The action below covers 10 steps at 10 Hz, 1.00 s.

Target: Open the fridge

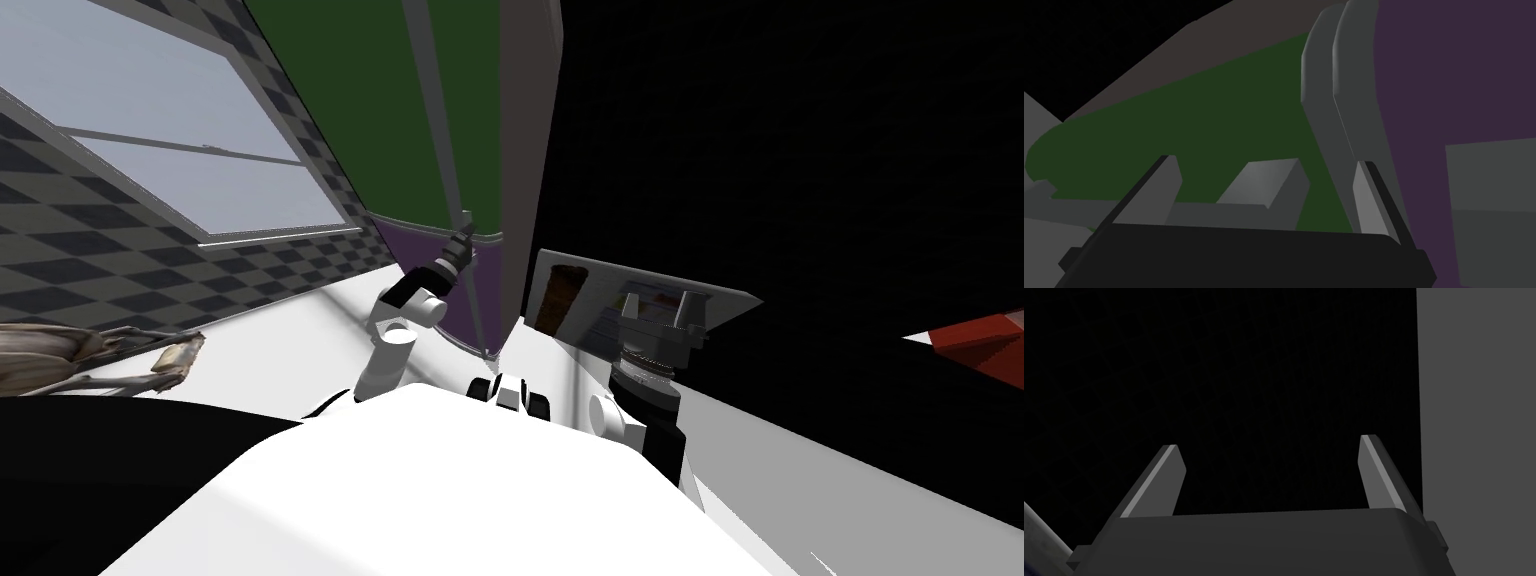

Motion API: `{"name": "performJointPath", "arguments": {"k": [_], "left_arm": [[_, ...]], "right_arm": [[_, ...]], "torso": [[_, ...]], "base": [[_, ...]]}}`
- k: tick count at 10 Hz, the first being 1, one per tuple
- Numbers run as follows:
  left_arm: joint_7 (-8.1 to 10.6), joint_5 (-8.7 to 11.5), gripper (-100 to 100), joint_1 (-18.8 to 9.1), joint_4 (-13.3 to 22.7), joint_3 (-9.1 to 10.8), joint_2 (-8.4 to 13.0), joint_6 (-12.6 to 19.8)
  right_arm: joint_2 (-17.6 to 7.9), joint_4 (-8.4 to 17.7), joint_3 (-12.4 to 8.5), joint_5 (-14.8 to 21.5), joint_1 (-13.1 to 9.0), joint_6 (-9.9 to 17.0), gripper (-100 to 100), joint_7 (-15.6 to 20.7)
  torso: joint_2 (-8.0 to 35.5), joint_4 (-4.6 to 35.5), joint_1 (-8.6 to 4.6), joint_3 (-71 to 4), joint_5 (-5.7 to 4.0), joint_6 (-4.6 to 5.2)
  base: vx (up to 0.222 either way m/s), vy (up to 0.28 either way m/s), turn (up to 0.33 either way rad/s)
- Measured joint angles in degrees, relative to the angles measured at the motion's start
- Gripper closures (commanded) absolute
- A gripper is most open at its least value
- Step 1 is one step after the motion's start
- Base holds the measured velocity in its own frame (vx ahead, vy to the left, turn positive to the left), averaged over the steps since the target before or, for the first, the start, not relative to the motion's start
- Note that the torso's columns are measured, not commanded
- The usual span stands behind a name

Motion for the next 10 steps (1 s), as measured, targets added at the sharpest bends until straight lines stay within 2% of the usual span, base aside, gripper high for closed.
{"name": "performJointPath", "arguments": {"k": [5,10], "left_arm": [[-1.12,0.2,-100,-3.3,-0.2,1.48,2.0,8.0],[-2.62,0.5,-100,-6.0,-0.2,3.76,4.4,15.1]], "right_arm": [[0.0,0.0,0.0,0.0,0.0,0.0,0,0.0],[0.0,0.0,0.0,0.0,0.0,0.0,0,0.0]], "torso": [[0.0,0.0,-0.01,0.0,0.0,-0.01],[0.0,0.0,-0.02,0.0,-0.01,-0.01]], "base": [[0.011,-0.045,-0.01],[0.007,-0.033,-0.006]]}}
